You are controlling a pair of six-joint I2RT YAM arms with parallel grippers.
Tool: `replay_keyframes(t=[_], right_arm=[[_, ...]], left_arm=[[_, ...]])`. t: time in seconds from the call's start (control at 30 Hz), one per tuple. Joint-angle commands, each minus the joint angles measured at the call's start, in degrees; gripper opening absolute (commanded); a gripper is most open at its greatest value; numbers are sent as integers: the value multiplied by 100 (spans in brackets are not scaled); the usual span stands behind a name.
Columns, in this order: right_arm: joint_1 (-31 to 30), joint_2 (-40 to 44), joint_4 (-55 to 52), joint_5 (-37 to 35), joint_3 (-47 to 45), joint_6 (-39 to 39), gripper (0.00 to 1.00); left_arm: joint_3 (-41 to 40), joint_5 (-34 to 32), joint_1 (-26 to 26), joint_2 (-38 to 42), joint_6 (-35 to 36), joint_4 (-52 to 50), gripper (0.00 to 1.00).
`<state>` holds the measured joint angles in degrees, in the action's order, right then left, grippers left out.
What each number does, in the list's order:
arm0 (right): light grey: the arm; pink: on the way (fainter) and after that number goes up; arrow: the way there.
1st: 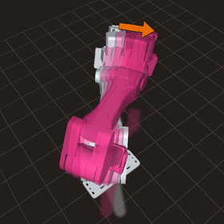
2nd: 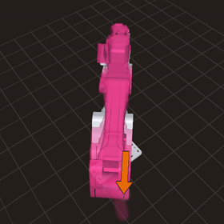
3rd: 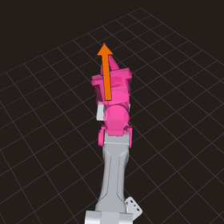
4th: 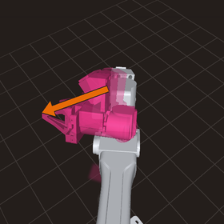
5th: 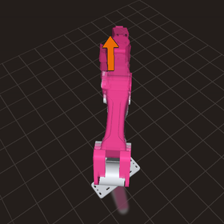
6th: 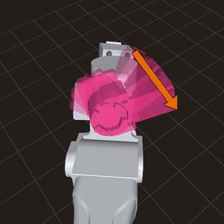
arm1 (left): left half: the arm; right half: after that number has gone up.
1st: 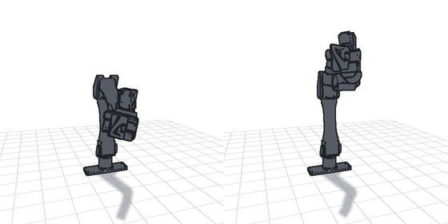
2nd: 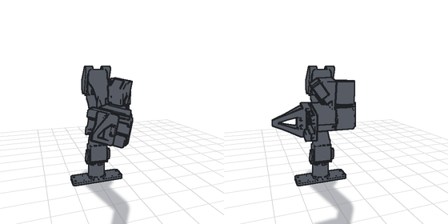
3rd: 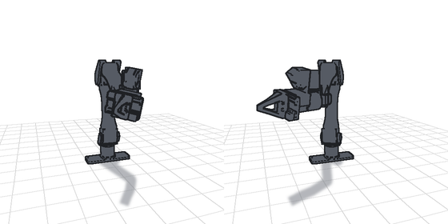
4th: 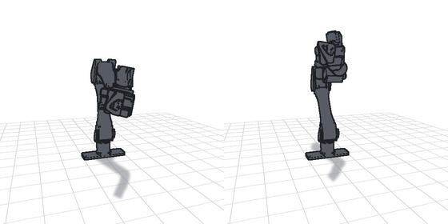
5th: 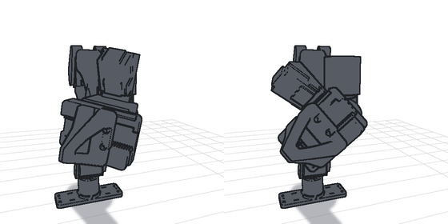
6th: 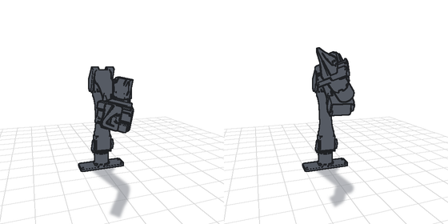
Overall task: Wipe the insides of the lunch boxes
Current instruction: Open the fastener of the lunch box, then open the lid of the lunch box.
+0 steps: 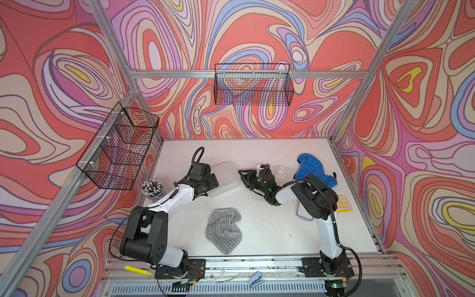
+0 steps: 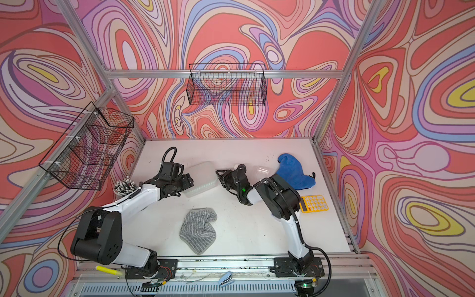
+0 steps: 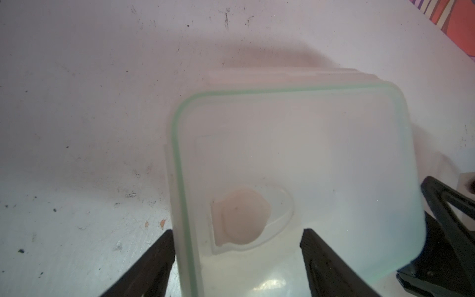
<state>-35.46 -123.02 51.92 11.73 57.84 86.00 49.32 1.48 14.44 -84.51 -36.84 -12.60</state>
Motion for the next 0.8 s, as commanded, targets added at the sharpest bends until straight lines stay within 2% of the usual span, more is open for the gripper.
replay_keyframes(t=[0.0,0.2,0.77], right_arm=[[-67,184,125,126,-81,9,42],[-57,85,170,159,-133,154,54],[100,92,272,293,81,-197,53]], left_arm=[[64,141,42,78,184,-107,81],[54,492,-44,84,349,207,82],[348,1091,-464,-240,885,346,84]])
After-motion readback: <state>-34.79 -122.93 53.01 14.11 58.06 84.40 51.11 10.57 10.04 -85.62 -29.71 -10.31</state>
